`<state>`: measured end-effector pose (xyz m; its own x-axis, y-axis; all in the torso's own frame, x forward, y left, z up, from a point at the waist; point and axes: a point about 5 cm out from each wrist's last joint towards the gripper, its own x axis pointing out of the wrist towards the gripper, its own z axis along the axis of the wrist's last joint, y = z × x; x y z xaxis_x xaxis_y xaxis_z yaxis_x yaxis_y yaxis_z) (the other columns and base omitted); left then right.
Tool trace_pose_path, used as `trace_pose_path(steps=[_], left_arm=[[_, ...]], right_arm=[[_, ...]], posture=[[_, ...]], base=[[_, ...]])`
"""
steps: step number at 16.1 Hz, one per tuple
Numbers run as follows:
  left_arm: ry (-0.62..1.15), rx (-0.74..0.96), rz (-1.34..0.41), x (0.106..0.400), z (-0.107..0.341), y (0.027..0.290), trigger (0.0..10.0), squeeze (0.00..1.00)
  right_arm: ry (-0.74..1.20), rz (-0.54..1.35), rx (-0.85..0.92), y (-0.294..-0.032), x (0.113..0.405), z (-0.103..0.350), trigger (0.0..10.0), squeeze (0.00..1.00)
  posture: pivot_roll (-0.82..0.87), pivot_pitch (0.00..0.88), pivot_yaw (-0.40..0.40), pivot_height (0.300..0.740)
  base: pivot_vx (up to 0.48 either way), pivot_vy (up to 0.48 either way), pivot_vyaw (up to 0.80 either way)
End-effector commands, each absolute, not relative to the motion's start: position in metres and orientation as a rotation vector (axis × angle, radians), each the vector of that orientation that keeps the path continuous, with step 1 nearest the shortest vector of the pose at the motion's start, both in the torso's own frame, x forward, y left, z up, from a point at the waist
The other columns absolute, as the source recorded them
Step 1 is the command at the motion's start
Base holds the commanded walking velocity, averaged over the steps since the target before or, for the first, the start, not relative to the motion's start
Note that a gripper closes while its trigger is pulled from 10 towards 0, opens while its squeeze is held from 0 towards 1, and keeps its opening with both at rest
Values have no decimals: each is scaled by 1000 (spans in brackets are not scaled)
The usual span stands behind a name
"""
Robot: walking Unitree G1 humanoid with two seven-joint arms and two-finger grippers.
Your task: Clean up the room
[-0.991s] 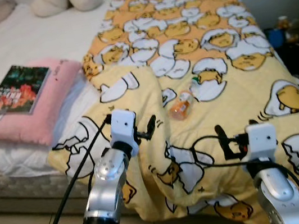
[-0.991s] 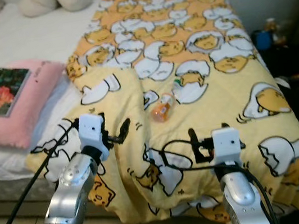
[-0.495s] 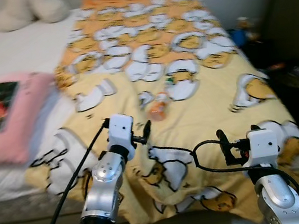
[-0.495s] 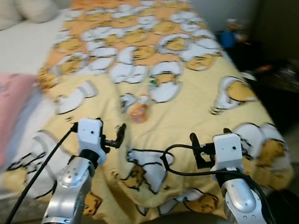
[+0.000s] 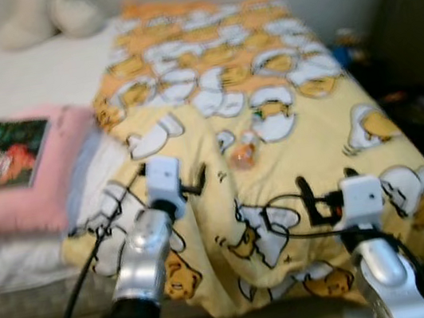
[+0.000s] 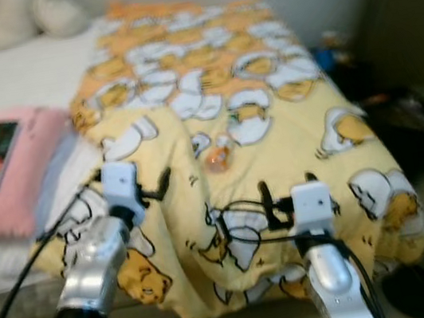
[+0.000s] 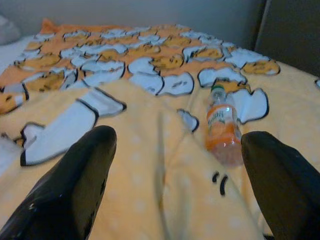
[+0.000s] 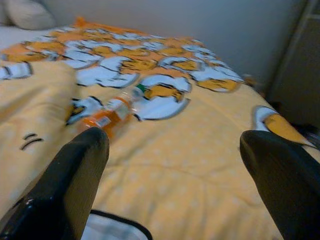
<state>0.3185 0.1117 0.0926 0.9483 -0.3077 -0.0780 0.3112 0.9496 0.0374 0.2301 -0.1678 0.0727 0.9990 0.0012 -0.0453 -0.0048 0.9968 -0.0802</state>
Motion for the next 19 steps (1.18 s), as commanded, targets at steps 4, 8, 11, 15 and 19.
trace_pose_path(steps=[4,8,11,15,19], left_arm=[[27,94,-331,332,106,97,10000,0],[23,78,-343,334,107,93,10000,0],[-9,-6,-371,336,114,82,10000,0],[-20,-19,-375,339,117,78,10000,0],[-32,-6,-383,341,117,79,10000,0]], right_arm=[[60,-25,-109,-176,230,70,10000,0],[52,-31,-119,-178,228,71,10000,0],[44,-35,-119,-179,228,72,10000,0],[47,-35,-120,-178,226,71,10000,0],[56,-40,-121,-179,222,69,10000,0]], posture=[[-60,0,39,740],[-69,0,38,740],[-75,0,40,740],[-83,0,45,740],[-92,0,49,740]], base=[[0,0,-753],[0,0,-372],[308,0,0],[465,0,0],[478,0,0]])
